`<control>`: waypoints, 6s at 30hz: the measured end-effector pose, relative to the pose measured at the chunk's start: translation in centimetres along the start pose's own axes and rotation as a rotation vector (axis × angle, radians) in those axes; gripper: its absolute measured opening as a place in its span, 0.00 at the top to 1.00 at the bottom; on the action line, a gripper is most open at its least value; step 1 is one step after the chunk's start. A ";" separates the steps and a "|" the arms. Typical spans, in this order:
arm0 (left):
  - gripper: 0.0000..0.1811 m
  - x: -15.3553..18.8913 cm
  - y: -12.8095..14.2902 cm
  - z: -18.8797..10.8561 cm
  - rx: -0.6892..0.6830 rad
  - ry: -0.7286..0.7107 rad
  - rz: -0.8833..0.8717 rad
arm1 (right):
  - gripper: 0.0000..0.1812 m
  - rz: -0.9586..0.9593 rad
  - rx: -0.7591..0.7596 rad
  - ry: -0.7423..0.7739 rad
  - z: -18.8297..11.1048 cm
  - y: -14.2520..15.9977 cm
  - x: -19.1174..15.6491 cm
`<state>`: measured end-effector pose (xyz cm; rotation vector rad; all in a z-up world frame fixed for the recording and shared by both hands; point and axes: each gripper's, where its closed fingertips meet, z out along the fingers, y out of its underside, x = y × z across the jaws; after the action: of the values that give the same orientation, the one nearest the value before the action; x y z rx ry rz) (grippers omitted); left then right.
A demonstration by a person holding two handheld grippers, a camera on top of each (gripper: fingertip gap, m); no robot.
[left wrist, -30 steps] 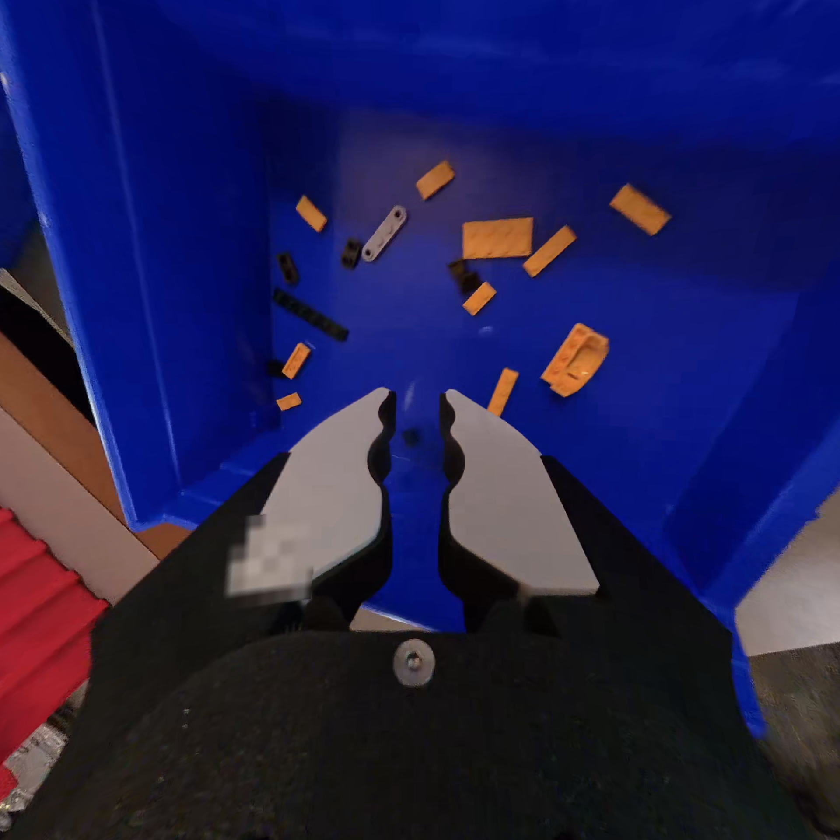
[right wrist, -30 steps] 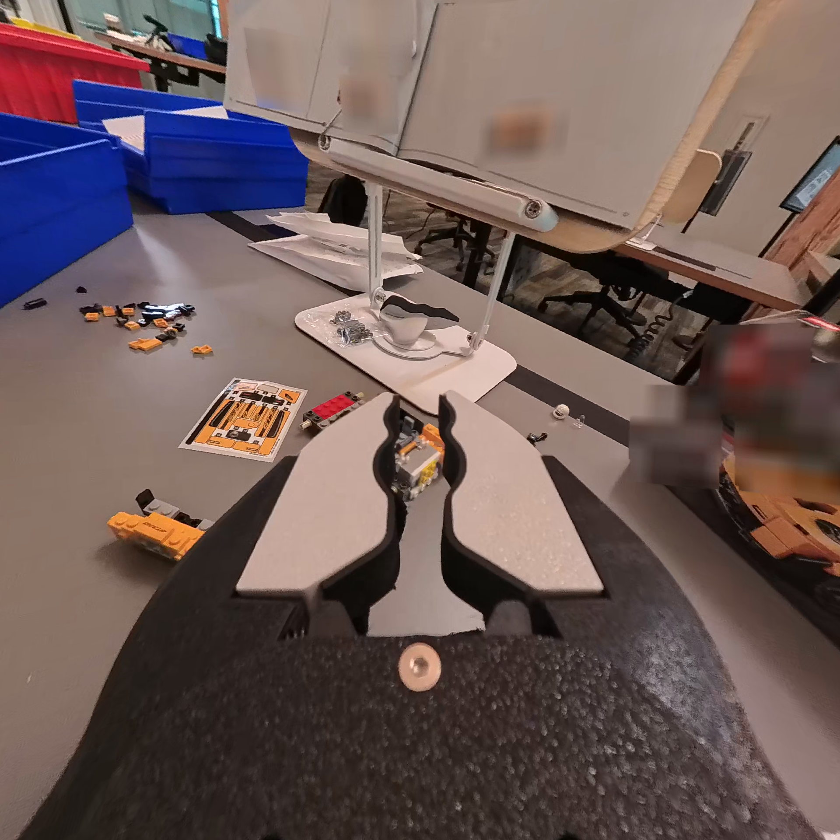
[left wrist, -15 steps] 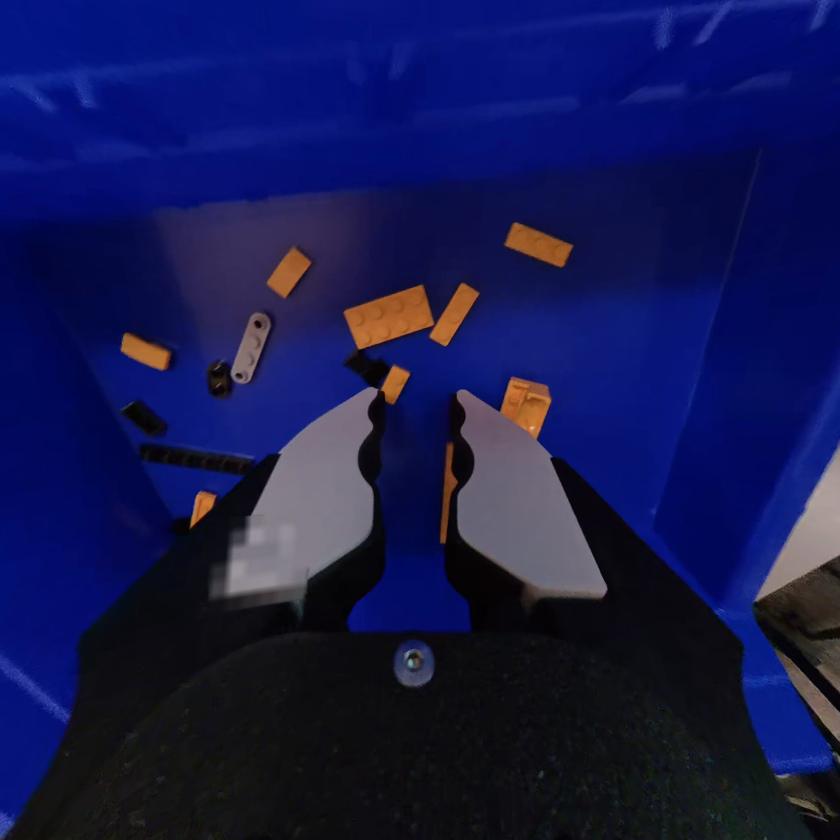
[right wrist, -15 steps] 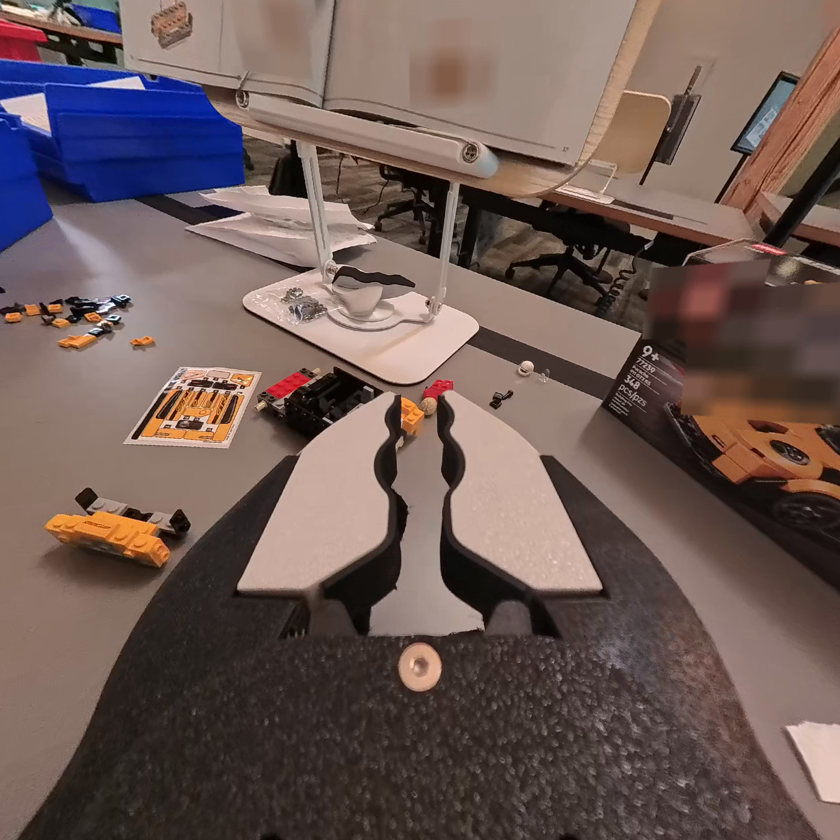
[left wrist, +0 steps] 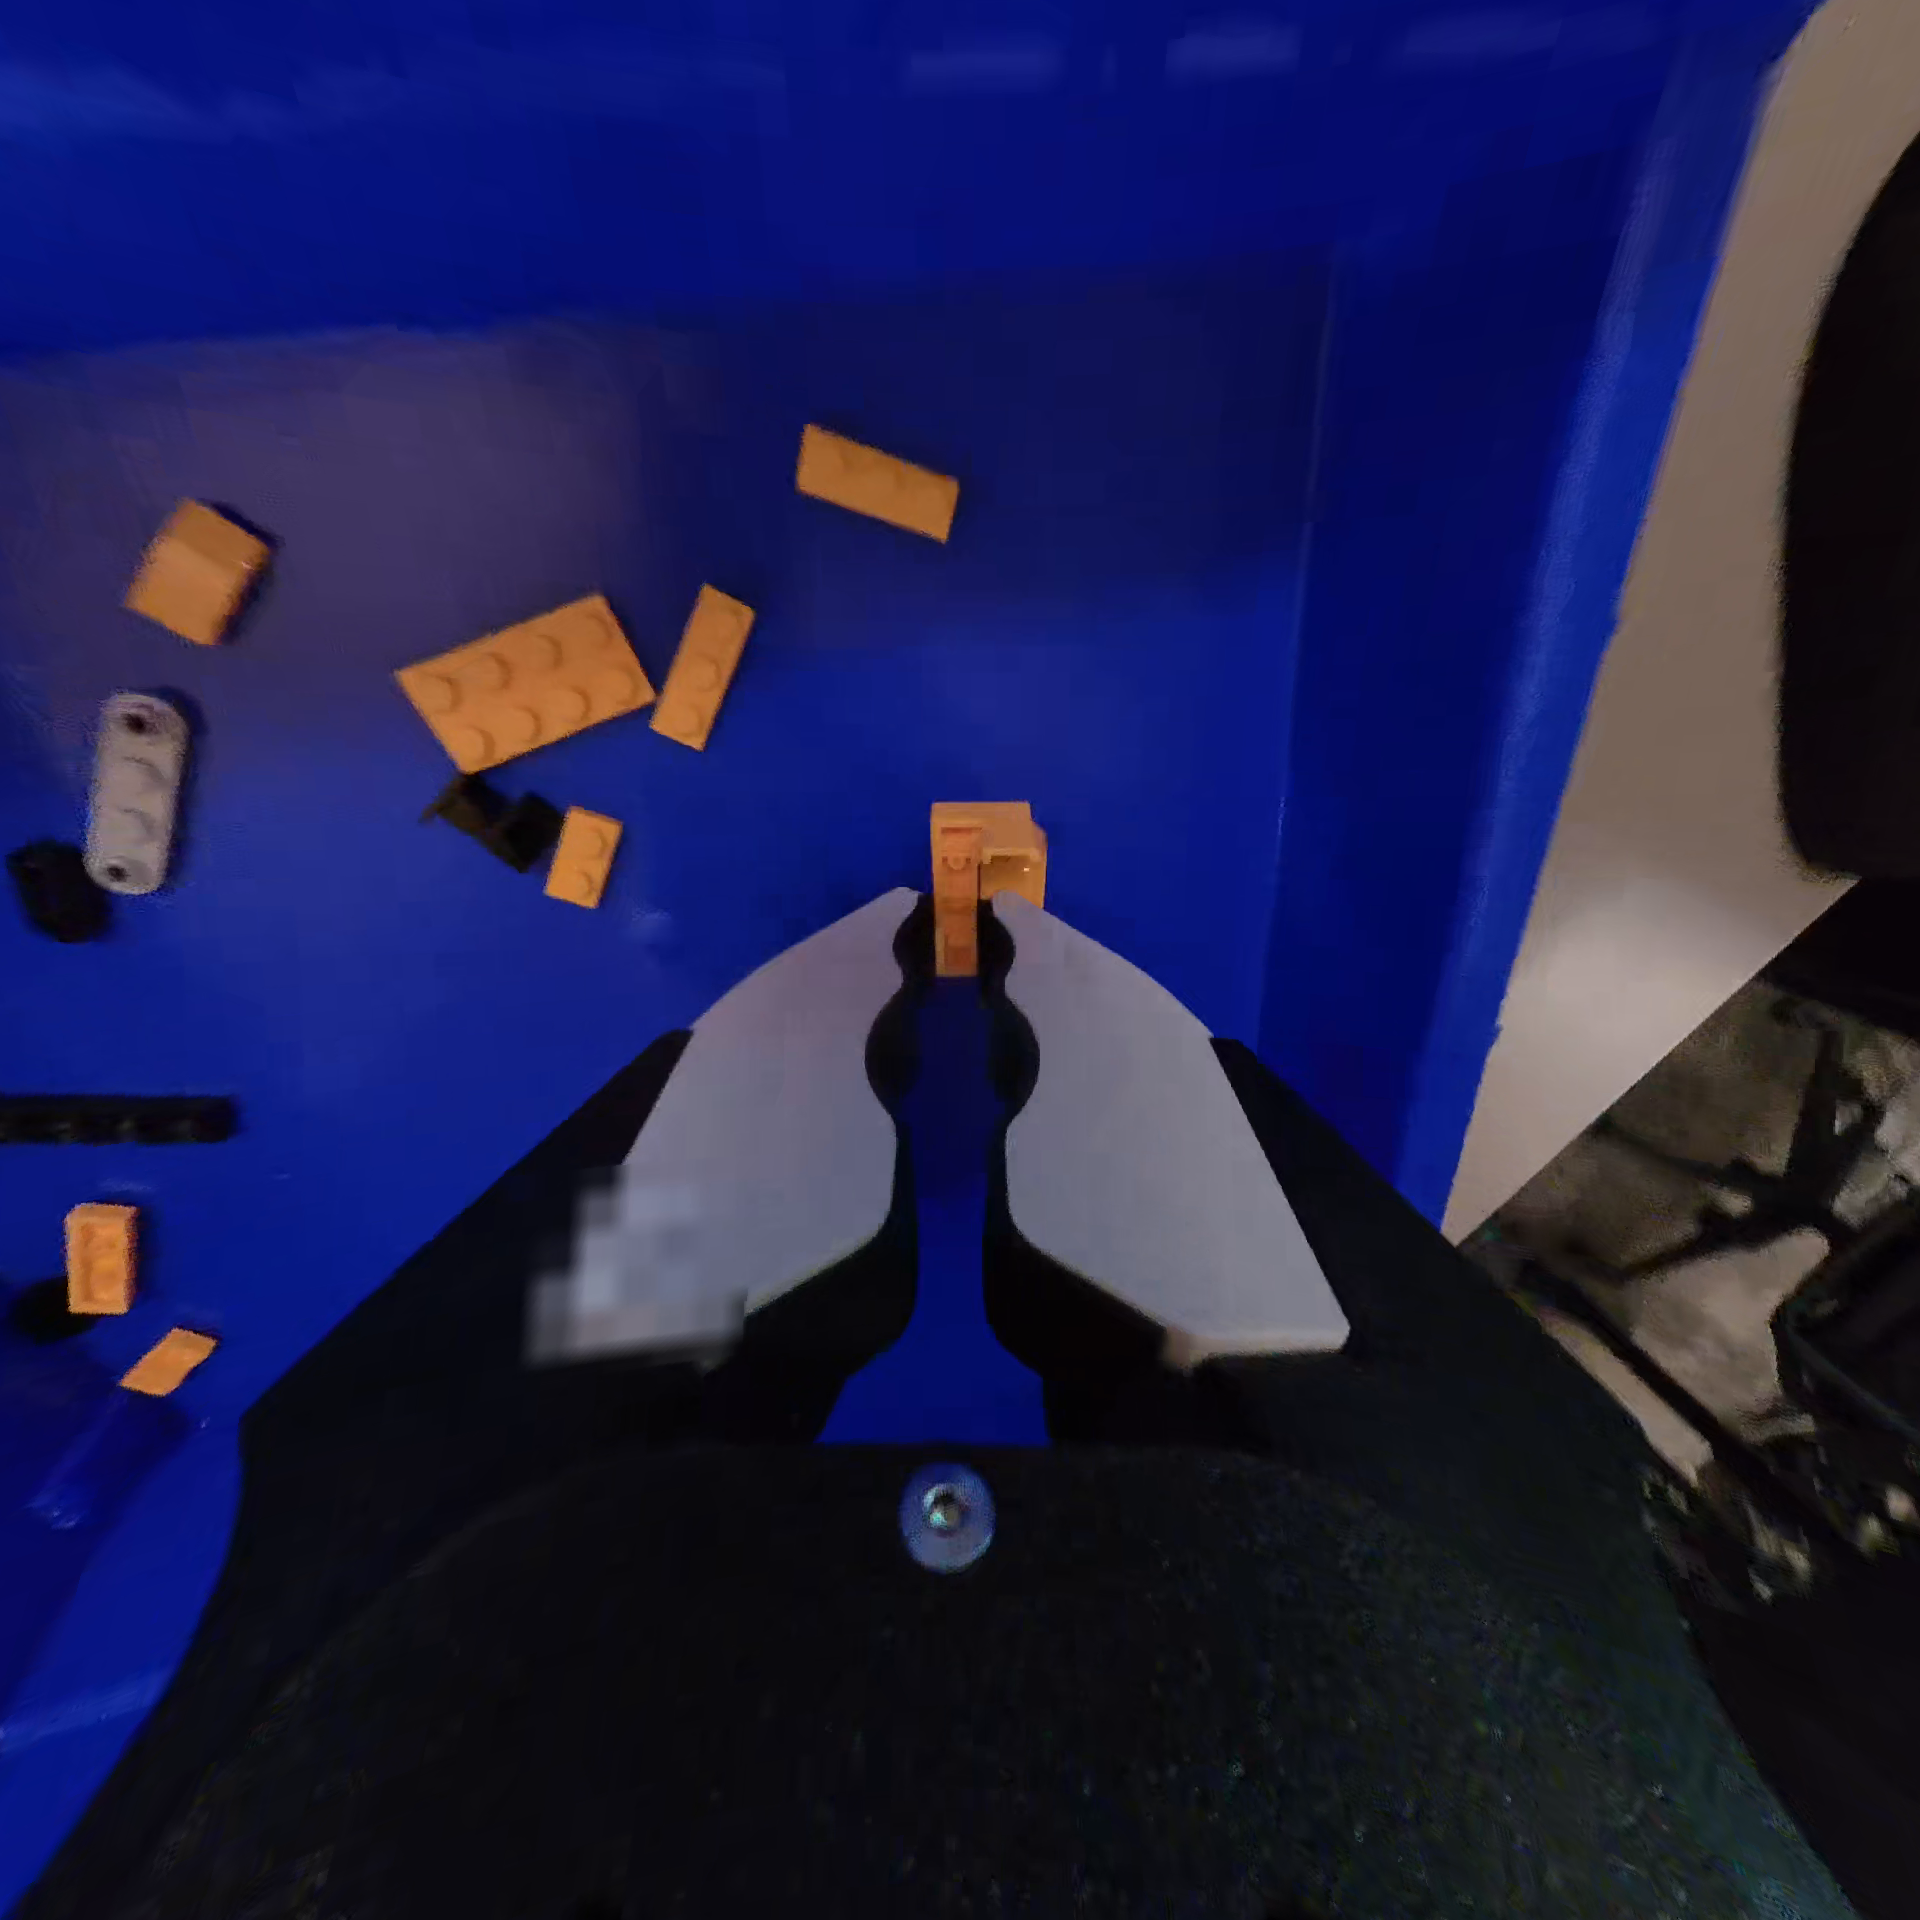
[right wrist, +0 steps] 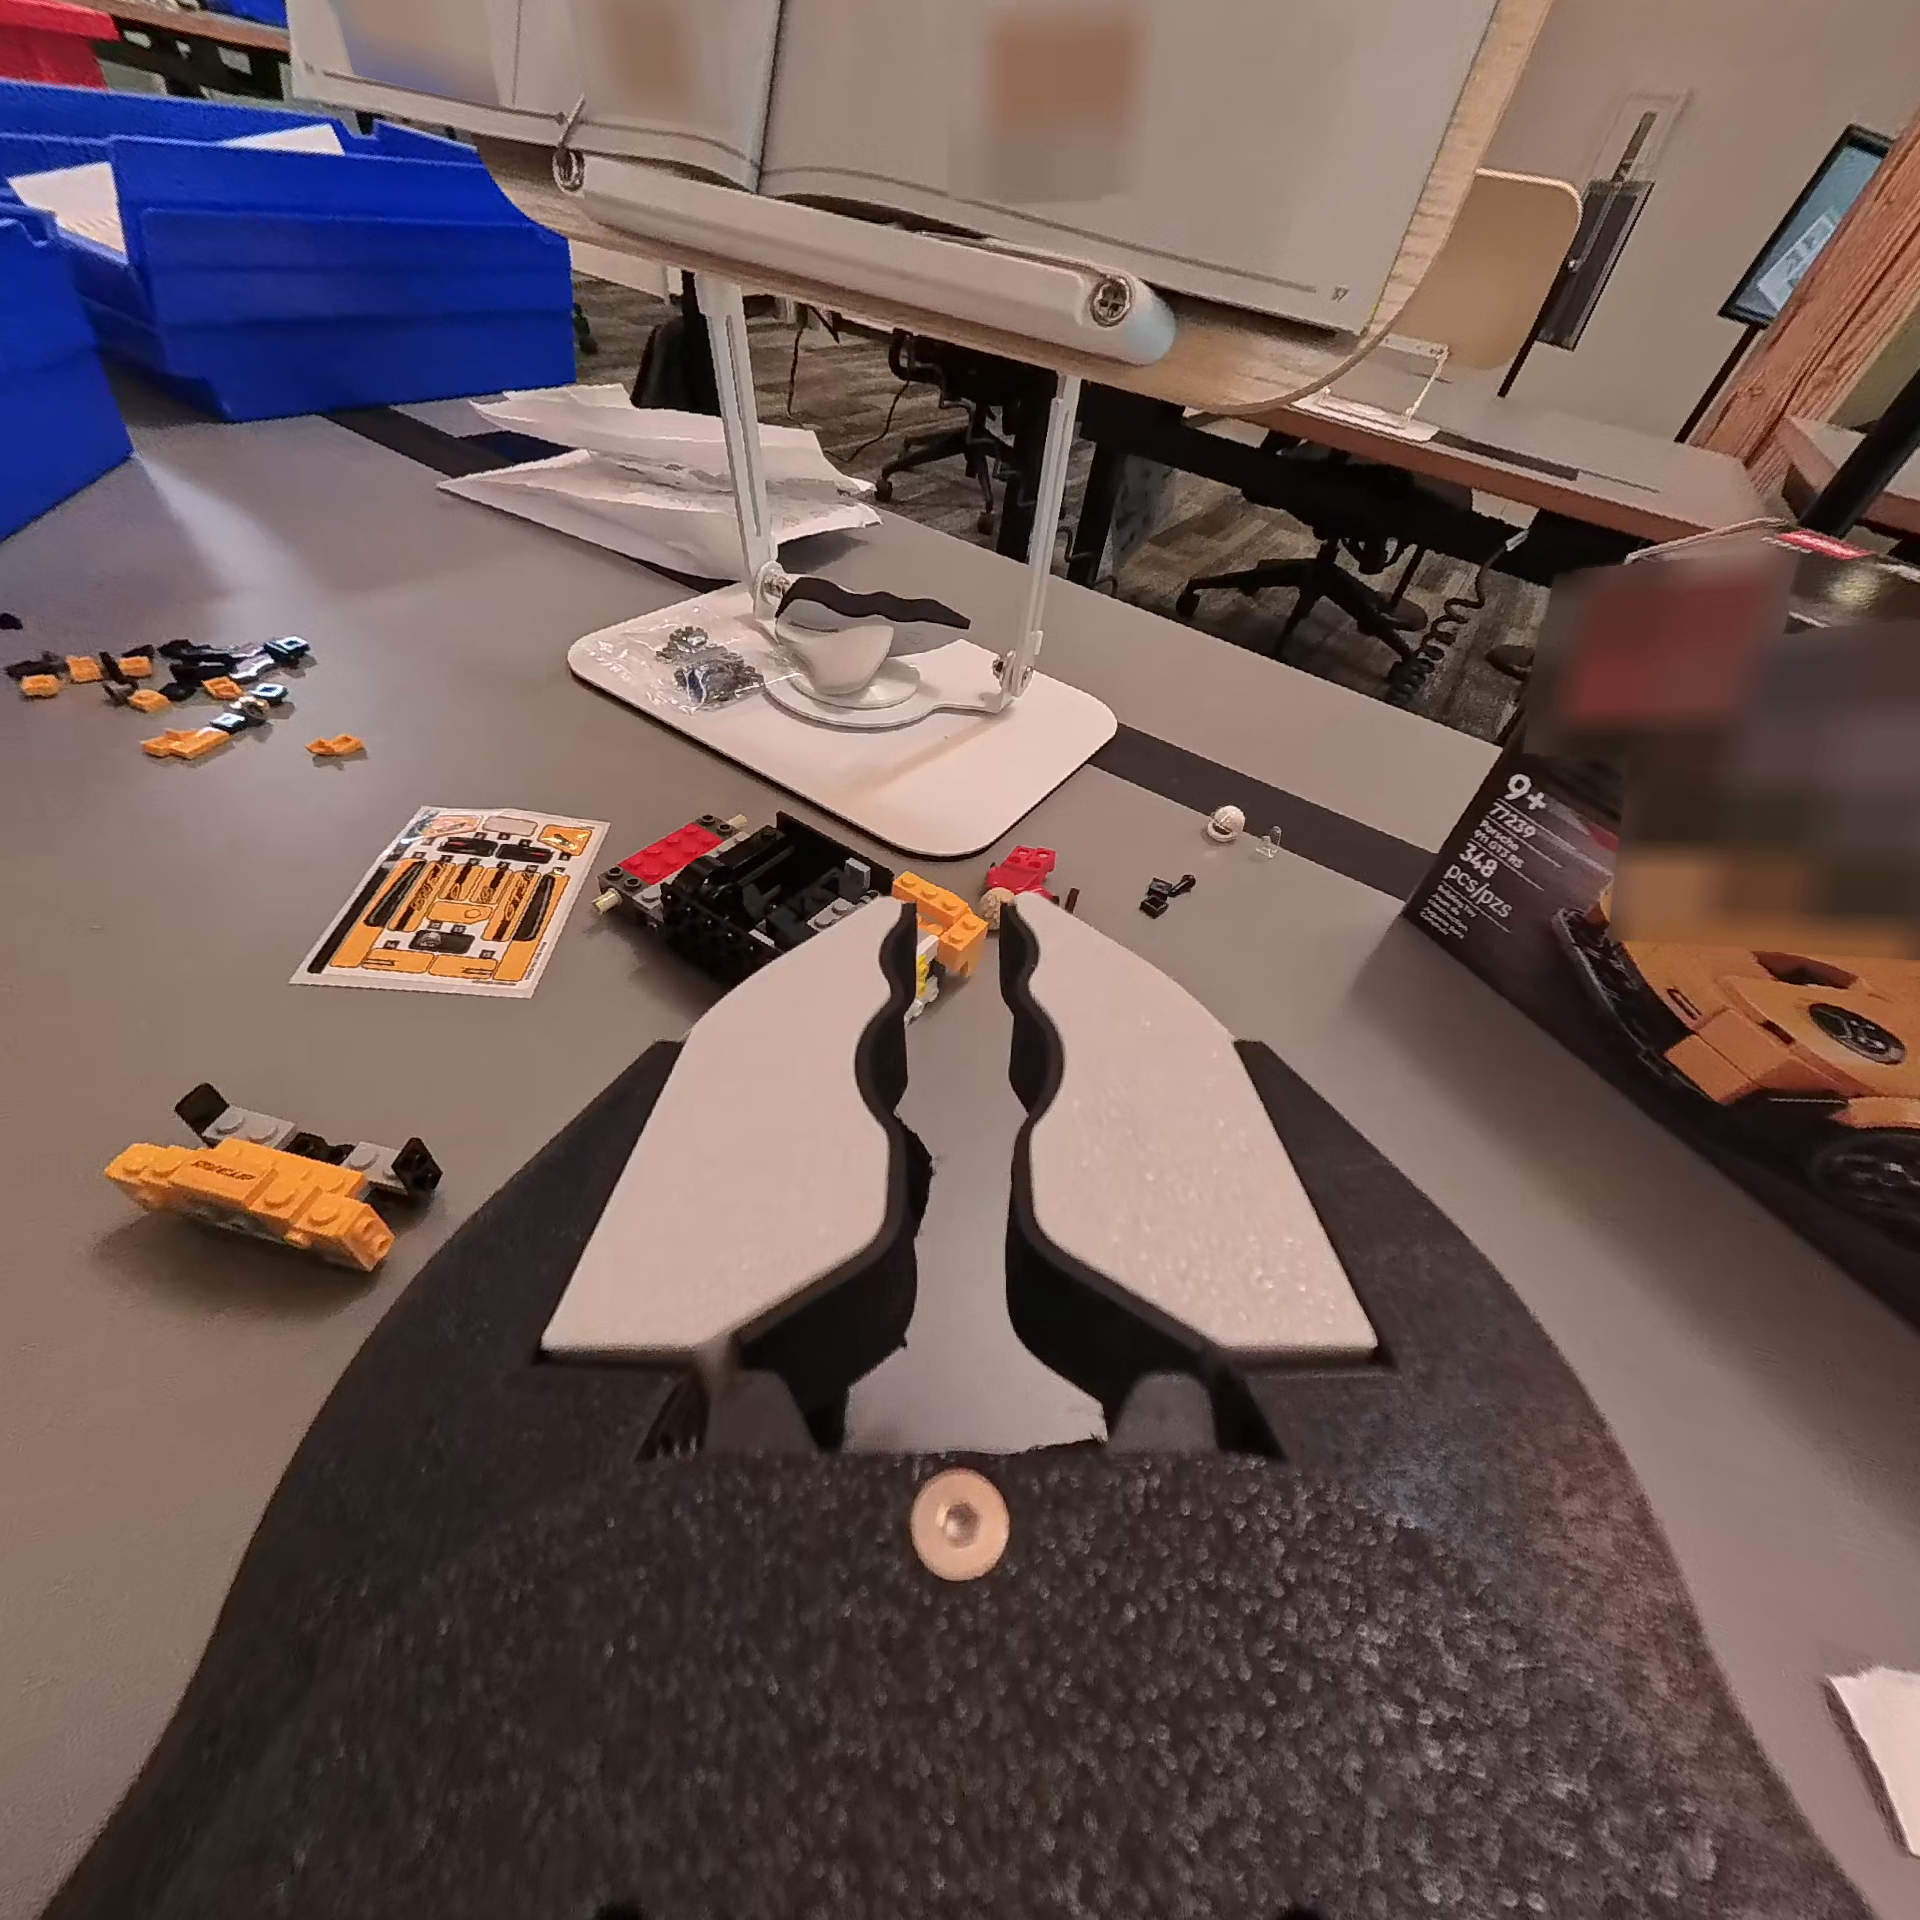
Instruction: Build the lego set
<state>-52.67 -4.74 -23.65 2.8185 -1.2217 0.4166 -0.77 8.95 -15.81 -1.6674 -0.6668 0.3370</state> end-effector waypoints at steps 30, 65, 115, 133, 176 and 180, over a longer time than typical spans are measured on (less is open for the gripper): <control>1.00 -5.7 -5.6 -4.2 0.227 -0.302 0.052 | 0.92 -0.014 0.004 -0.014 -0.2 -0.1 -0.2; 0.91 21.5 -24.9 7.3 0.129 -0.302 0.999 | 0.93 -0.042 0.019 0.004 -0.7 -0.3 -0.1; 0.95 -8.3 -6.7 -11.6 0.411 -0.438 -0.456 | 0.92 -0.021 0.023 -0.034 -0.7 -0.5 -0.8; 0.96 25.0 -28.3 10.7 0.240 -0.115 0.595 | 0.93 -0.112 0.019 -0.085 -0.6 -0.2 -2.5; 0.85 24.4 -28.7 5.2 0.738 0.166 0.629 | 0.91 -0.198 -0.001 -0.370 -1.2 0.4 -8.4; 0.87 24.9 -25.6 7.6 0.570 0.172 0.726 | 0.91 -0.232 -0.013 -0.436 -1.5 0.8 -10.1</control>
<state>-16.12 -5.91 -22.75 2.5040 -2.3672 1.1651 -7.74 1.65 -17.67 -1.5188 -1.1778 0.5352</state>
